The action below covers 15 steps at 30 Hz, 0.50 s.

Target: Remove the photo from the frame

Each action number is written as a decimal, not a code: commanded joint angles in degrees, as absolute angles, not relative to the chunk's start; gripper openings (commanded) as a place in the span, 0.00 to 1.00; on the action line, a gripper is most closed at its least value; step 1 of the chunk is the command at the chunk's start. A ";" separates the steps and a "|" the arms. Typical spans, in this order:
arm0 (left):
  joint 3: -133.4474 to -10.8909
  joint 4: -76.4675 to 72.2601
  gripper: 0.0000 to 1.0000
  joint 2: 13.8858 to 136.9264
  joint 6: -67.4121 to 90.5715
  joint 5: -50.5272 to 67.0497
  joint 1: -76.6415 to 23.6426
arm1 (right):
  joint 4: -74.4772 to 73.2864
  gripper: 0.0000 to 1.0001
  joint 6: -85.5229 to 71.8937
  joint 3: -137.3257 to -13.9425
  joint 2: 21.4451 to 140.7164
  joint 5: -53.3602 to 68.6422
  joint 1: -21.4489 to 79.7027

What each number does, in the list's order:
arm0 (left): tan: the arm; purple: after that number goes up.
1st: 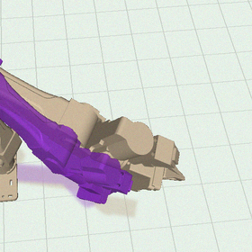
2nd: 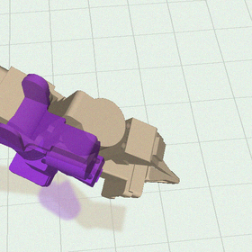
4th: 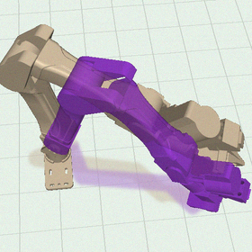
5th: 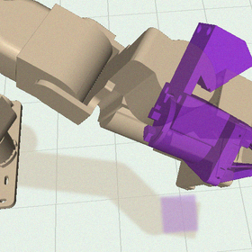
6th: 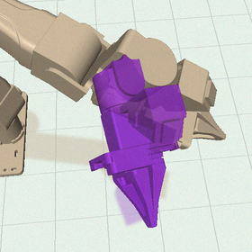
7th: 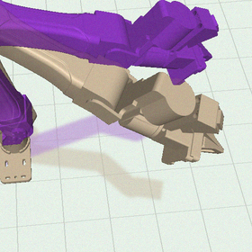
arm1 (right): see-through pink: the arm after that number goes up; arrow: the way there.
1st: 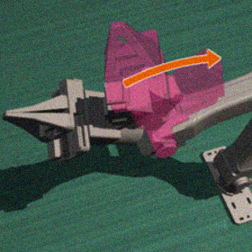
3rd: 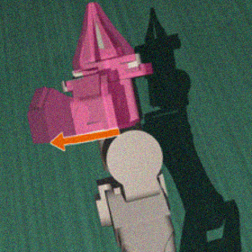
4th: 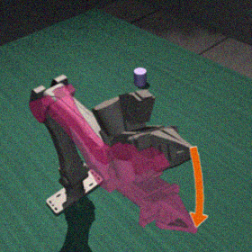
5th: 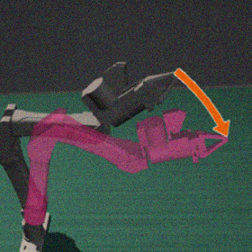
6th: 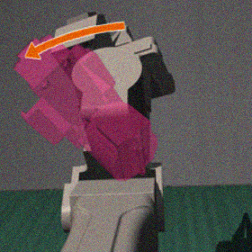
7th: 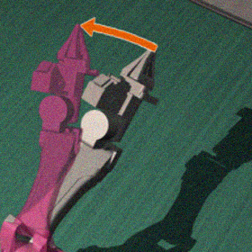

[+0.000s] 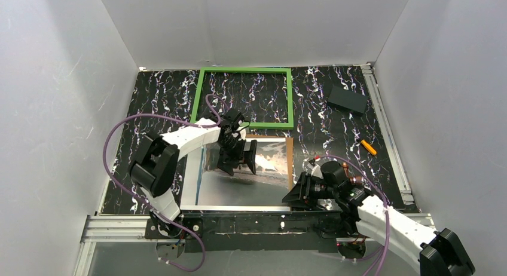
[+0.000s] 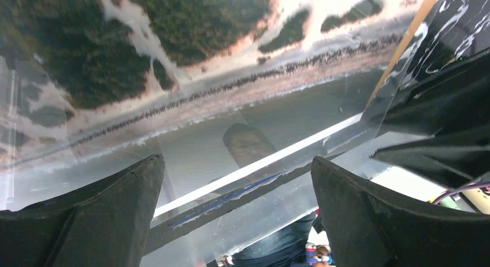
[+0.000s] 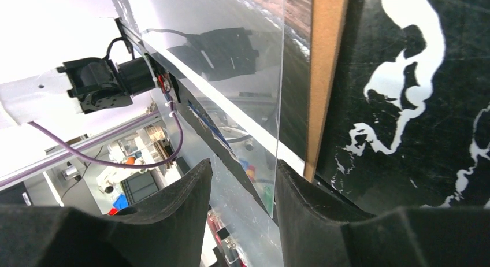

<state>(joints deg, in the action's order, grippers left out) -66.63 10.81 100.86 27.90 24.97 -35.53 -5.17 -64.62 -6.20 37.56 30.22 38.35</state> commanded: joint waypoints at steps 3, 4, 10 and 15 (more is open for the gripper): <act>-63.13 18.74 1.00 95.18 27.89 23.46 -36.69 | -2.91 0.52 -63.10 -8.27 40.33 31.09 38.65; -63.51 19.55 1.00 95.01 28.02 22.49 -36.73 | -2.71 0.53 -62.84 -8.41 40.79 31.15 38.65; -66.64 22.10 1.00 96.13 27.85 19.71 -36.73 | -1.27 0.54 -61.68 -9.65 44.35 32.44 38.64; -67.55 22.50 1.00 97.05 28.52 18.57 -36.71 | -0.53 0.54 -62.26 -10.86 45.35 32.32 39.29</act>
<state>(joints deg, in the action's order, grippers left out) -66.19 15.14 96.55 28.16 20.12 -36.60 -3.79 -62.78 -7.55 45.01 31.09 38.48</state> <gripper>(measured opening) 0.995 0.538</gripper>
